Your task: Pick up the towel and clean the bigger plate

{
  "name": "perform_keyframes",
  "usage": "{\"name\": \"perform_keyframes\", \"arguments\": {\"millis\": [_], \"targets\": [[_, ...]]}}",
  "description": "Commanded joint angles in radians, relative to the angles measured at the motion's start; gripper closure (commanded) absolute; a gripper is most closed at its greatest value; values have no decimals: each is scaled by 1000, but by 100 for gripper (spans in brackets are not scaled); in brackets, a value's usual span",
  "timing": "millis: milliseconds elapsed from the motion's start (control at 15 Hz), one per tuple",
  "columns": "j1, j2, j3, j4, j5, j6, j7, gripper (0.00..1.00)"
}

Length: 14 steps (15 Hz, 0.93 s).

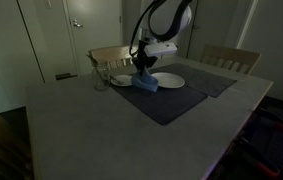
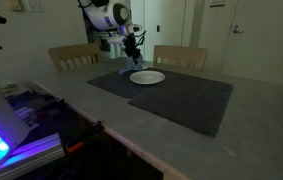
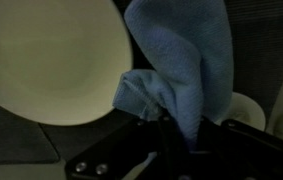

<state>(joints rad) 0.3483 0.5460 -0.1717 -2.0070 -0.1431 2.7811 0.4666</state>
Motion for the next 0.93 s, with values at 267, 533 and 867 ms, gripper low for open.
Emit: {"name": "perform_keyframes", "arguments": {"millis": [267, 533, 867], "targets": [[17, -11, -150, 59, -91, -72, 104, 97], [8, -34, -209, 58, -150, -161, 201, 97], [-40, -61, -188, 40, -201, -279, 259, 97]]}}
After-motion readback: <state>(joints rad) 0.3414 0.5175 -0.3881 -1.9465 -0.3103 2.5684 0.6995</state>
